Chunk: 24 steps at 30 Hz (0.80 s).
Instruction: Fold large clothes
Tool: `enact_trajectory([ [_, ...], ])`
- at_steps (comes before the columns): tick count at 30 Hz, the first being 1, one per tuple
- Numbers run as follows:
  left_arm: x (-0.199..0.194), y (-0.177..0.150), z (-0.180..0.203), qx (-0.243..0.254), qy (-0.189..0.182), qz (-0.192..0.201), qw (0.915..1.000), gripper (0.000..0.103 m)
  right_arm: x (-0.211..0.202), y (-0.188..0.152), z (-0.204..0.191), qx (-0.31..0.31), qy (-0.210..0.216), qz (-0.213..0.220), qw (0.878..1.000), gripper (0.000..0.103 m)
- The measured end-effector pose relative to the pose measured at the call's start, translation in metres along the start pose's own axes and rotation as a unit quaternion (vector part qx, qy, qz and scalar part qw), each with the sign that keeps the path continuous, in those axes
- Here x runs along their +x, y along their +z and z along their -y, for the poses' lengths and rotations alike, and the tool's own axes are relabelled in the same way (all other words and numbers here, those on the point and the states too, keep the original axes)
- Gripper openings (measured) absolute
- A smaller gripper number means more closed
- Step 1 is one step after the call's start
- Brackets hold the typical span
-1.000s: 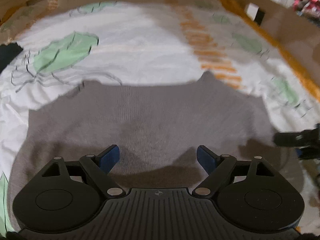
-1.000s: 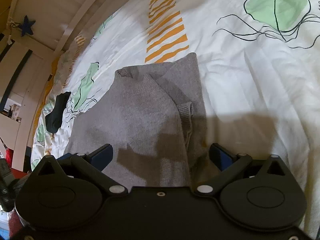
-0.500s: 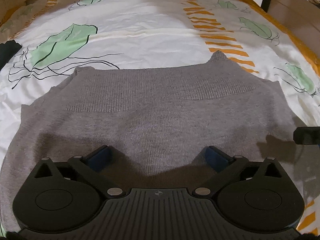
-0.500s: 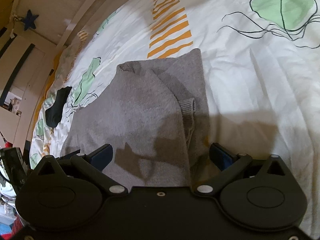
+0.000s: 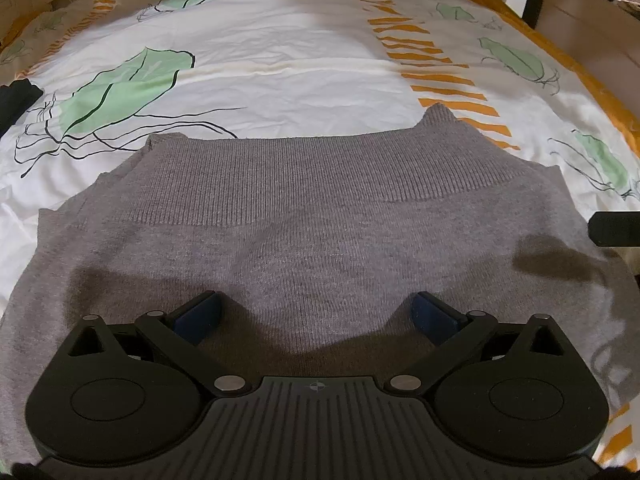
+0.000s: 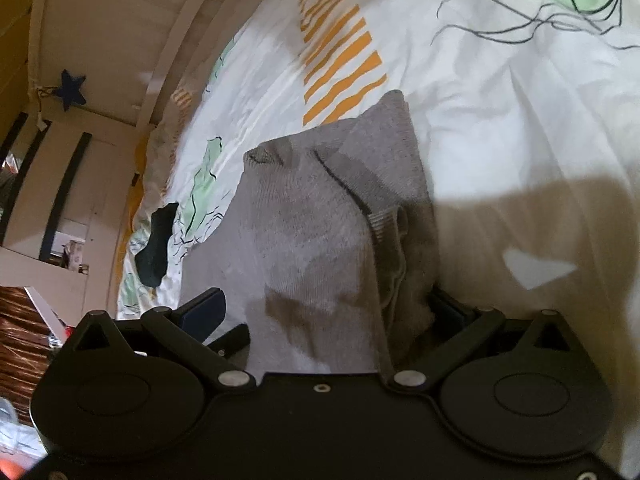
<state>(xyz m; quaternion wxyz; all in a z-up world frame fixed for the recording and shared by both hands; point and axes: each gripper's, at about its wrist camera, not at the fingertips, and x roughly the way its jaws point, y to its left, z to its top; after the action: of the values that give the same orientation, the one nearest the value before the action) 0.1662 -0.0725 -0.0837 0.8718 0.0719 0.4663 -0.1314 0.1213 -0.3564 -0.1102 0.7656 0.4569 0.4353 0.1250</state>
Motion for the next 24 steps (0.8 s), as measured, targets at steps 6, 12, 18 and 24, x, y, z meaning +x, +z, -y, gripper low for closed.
enact_trajectory([
  [6,0.000,0.000,0.000,-0.003,0.002,0.002,1.0000,0.103,0.006,0.012,0.002,0.000,0.018,-0.036,0.999,0.103],
  [12,-0.010,0.011,-0.010,-0.033,-0.014,0.004,0.9993,0.083,0.007,0.009,-0.001,-0.022,0.025,-0.033,0.999,0.103],
  [18,-0.019,0.028,-0.023,-0.092,-0.026,0.036,0.9948,0.042,0.006,0.010,-0.002,-0.024,0.022,-0.037,0.999,0.103],
  [24,0.002,0.028,-0.004,-0.051,0.007,0.033,0.9981,0.037,0.008,0.012,-0.002,-0.024,0.024,-0.041,0.999,0.103],
])
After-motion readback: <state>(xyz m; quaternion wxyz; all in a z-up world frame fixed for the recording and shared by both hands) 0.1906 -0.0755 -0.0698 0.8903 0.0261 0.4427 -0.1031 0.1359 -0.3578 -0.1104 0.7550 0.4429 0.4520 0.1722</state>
